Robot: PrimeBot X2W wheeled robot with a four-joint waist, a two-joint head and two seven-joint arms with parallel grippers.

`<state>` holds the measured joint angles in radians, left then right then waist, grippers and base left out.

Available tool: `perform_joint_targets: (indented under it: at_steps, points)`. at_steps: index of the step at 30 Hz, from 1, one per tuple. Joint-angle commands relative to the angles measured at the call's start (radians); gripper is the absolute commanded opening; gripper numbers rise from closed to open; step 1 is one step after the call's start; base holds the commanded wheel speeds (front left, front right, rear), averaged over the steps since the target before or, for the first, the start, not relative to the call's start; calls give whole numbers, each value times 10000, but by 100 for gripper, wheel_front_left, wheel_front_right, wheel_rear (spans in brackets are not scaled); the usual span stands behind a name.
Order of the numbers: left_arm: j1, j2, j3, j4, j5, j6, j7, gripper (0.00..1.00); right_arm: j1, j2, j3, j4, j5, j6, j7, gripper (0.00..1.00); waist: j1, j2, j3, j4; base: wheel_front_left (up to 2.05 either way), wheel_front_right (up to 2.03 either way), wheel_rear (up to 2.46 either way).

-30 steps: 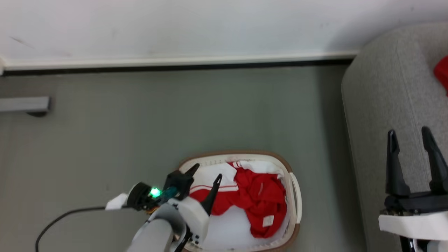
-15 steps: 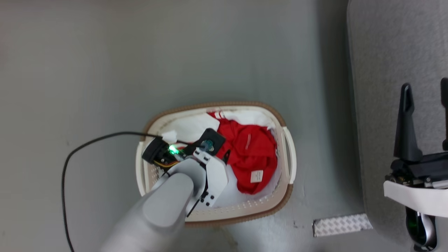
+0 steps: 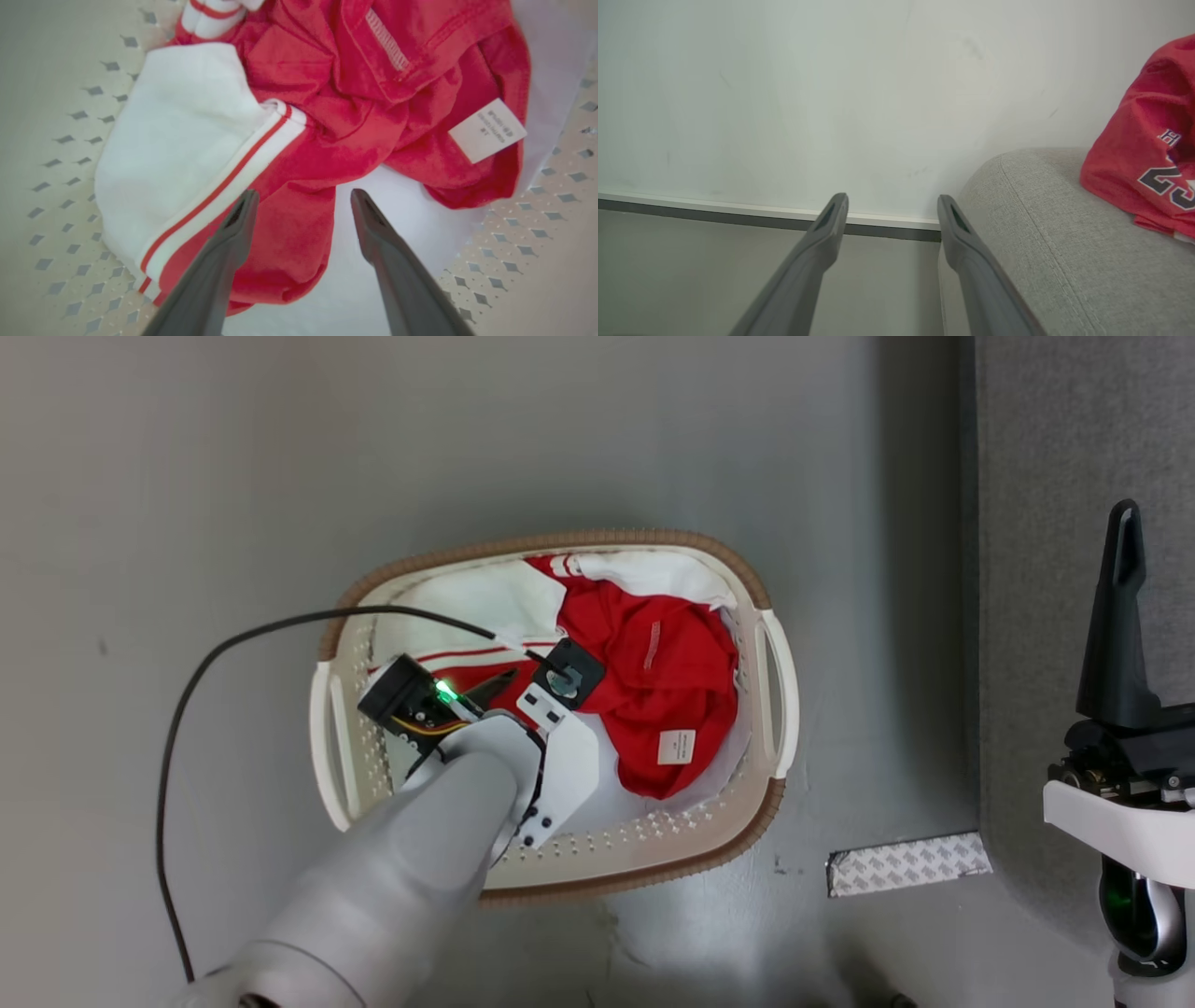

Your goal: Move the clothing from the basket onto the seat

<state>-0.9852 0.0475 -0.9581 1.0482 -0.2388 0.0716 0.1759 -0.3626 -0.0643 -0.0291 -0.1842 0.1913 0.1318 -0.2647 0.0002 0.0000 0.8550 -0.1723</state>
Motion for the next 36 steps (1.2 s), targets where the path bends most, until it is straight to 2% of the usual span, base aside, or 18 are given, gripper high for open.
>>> perform_joint_targets:
  at_steps: [1, 22, 23, 24, 25, 31, 36]
  points:
    - [-241, 57, -166, 197, -20, -1, 121, 100, -119, 6, 67, -50, 148, -22, 6, 100, -2, 0, 273, -65, 0, 0, 0]
    - [-1430, 58, -1214, 1317, 26, 156, -426, 100, -335, 138, 323, -190, 595, -22, 6, 100, -2, 0, 1273, -397, 0, 0, 0]
    - [-1471, 57, -1252, 1325, 8, 172, -459, 60, -343, 140, 314, -199, 638, -22, 6, 100, -2, 0, 1311, -412, 0, 0, 0]
    - [-1488, 58, -1280, 1347, -25, 165, -483, 34, -353, 139, 291, -210, 685, -22, 6, 100, -2, 0, 1353, -427, 0, 0, 0]
    - [-1495, 58, -1306, 1369, -61, 145, -516, 0, -365, 140, 265, -219, 734, -22, 6, 100, -2, 0, 1385, -440, 0, 0, 0]
    - [-1453, 52, -1280, 1281, -446, -18, -886, 0, -336, 140, 43, -167, 807, -22, 6, 100, -2, 0, 1376, -380, 0, 0, 0]
    - [-1000, 48, -1048, 641, -1139, -25, -1642, 0, -112, 135, -284, 55, 748, -22, 6, 100, -2, 0, 728, 42, 0, 0, 0]
